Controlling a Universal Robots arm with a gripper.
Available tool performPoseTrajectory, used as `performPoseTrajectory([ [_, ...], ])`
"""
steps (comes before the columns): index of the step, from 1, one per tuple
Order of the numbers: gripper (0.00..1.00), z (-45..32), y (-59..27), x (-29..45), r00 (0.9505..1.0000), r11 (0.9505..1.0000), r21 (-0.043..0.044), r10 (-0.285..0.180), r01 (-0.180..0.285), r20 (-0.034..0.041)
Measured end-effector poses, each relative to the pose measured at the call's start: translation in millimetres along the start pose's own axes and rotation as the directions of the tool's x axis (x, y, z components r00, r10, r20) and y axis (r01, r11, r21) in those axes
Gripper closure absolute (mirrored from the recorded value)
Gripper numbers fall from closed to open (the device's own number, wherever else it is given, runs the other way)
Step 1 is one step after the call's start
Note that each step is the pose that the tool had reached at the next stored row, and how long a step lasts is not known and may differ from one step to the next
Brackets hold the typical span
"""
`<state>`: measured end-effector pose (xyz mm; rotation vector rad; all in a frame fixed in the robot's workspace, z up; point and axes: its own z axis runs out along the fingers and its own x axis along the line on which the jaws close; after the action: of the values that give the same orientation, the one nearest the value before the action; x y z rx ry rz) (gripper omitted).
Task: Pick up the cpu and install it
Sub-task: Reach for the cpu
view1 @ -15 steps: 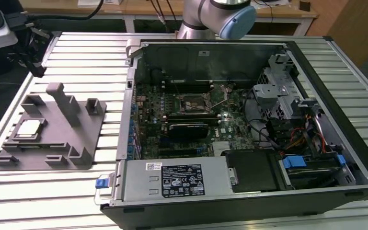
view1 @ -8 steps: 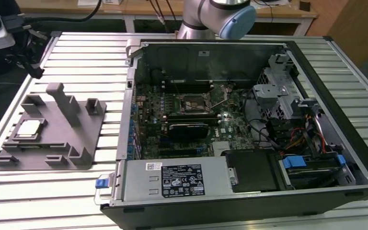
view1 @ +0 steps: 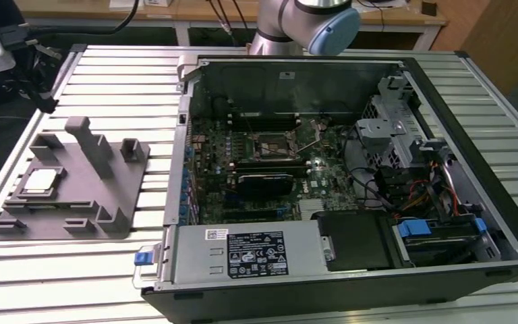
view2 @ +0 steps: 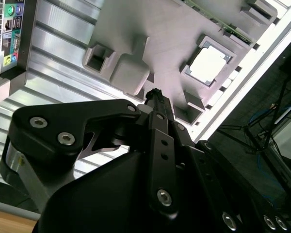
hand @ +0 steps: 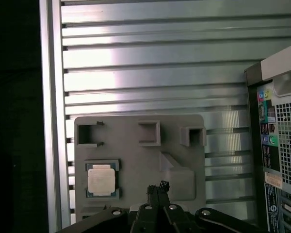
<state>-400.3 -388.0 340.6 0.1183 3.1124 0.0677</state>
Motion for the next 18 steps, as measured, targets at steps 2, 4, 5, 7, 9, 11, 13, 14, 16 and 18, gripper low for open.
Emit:
performPoseTrajectory([
  [2,0.89,0.9,-0.4,1.6,1.0,1.0,0.0,0.0,0.0,0.0],
  [4,0.89,1.9,-1.0,3.2,1.0,1.0,0.0,0.0,0.0,0.0],
  [5,0.89,2.4,-1.2,3.9,1.0,1.0,0.0,0.0,0.0,0.0],
  [7,0.89,3.4,-1.9,5.2,1.0,1.0,0.0,0.0,0.0,-0.0001],
  [9,0.89,4.6,-2.5,6.4,1.0,1.0,0.0,0.0,0.0,0.0],
  [11,0.89,5.9,-3.2,7.5,1.0,1.0,0.0,0.0,0.0,0.0],
  [13,0.89,7.2,-4.0,8.7,1.0,1.0,0.0,0.0,0.0,0.0],
  [14,0.89,7.8,-4.4,9.3,1.0,1.0,0.0,0.0,0.0,0.0],
  [16,0.89,8.9,-5.3,10.6,1.0,1.0,0.0001,0.0,0.0,-0.0001],
  [18,0.89,10.1,-6.2,11.9,1.0,1.0,0.0,0.0,0.0,0.0],
])
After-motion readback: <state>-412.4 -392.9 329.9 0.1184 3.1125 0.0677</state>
